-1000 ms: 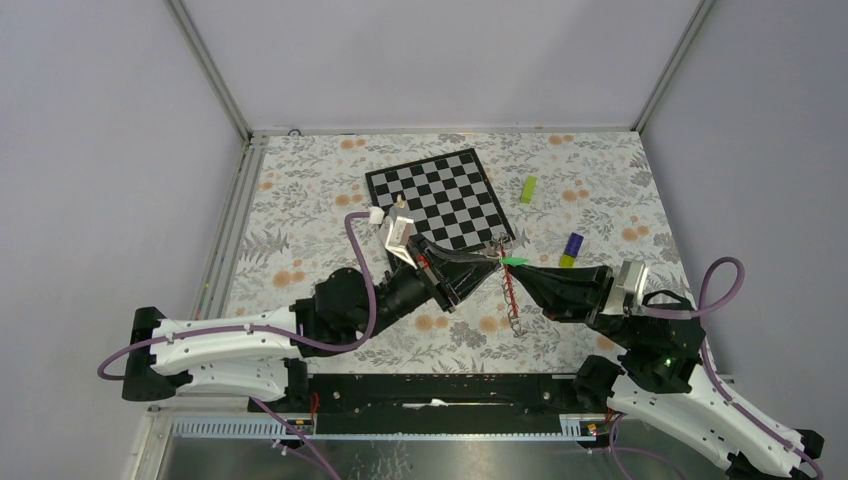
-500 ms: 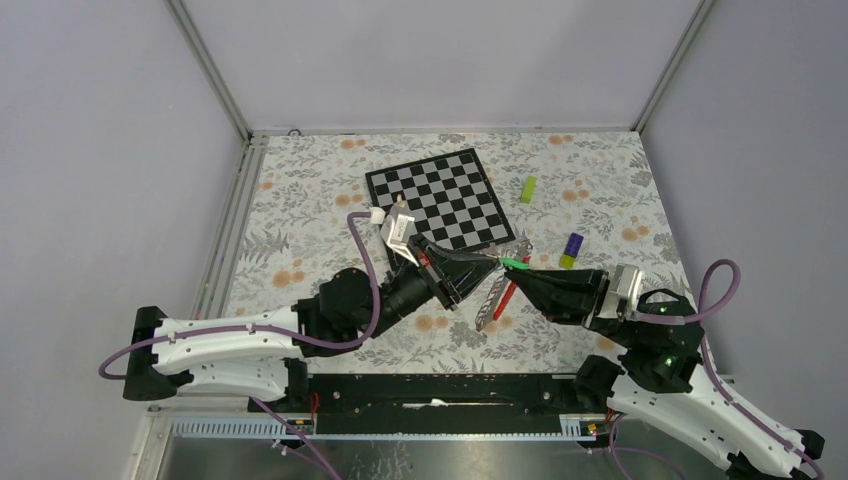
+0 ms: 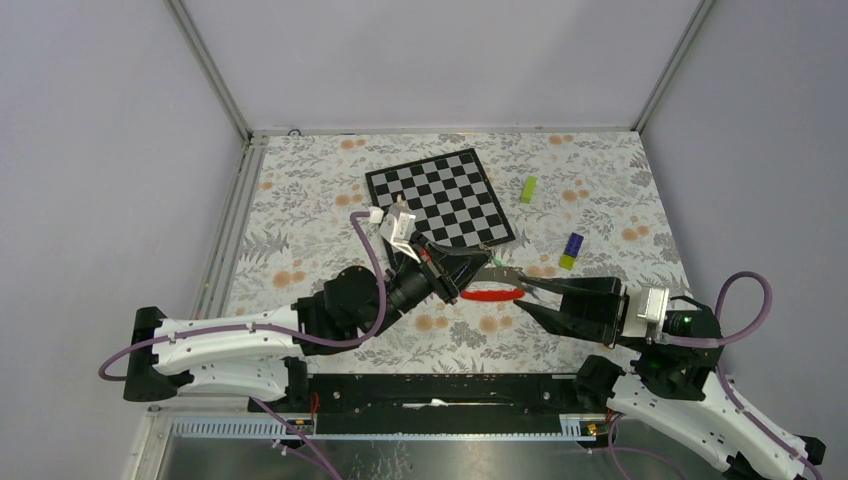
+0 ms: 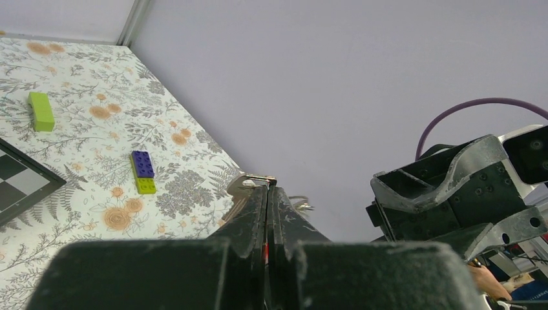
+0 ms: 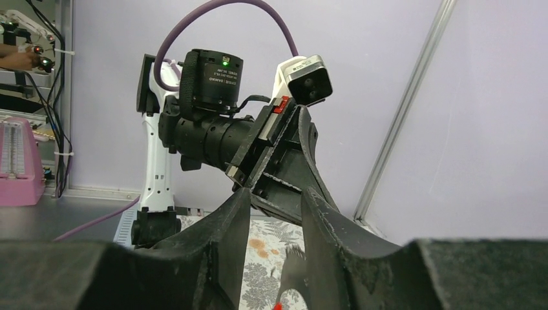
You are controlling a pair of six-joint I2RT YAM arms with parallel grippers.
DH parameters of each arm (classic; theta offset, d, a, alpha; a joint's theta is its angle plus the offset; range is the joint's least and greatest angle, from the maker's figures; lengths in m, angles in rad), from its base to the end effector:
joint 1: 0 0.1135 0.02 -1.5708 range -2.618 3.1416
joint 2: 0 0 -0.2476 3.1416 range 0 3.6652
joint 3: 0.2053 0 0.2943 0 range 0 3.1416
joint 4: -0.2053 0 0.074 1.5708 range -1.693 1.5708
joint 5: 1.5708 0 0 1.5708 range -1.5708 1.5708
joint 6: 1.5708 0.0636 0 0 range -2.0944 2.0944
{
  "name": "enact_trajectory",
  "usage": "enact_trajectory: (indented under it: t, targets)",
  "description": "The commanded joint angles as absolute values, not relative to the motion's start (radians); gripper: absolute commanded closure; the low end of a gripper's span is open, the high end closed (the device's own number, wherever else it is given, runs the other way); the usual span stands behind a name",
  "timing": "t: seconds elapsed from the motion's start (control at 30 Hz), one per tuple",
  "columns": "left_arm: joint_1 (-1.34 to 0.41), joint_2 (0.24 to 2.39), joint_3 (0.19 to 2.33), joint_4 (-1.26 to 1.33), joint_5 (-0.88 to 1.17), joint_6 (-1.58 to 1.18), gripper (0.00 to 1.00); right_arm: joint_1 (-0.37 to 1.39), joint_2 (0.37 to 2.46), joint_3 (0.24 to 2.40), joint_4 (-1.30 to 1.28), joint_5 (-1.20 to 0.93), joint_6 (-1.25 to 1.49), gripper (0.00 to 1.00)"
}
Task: Remove the keys from the keyring
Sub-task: Remove the key from the keyring.
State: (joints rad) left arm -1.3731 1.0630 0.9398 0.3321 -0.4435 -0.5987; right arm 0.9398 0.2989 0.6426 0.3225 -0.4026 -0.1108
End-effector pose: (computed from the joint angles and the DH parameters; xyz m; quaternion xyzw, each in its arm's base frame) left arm 0.0899 -0.3099 0.3813 0.0737 0.6332 -0.5555 0.5339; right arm 0.0617 0.1266 0.4219 -0.3703 0.2803 0.4349 0.7715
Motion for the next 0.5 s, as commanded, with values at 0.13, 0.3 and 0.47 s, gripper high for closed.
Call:
enact_trajectory:
  t: [0.13,0.3,0.47]
  targets:
    - [-1.371,1.028,0.967,0.384,-0.42,-0.562,1.0,0.94,0.293,0.686,0.311,-0.409,-0.077,0.64]
    - [-1.371,1.025,0.977,0.383,-0.385,-0.541,1.0,0.94,0.309,0.711,0.249,-0.411,-0.084,0.69]
    - [-1.371,1.028,0.986,0.382,-0.368,-0.528,1.0,0.94,0.325,0.725,0.205,-0.411,-0.093,0.69]
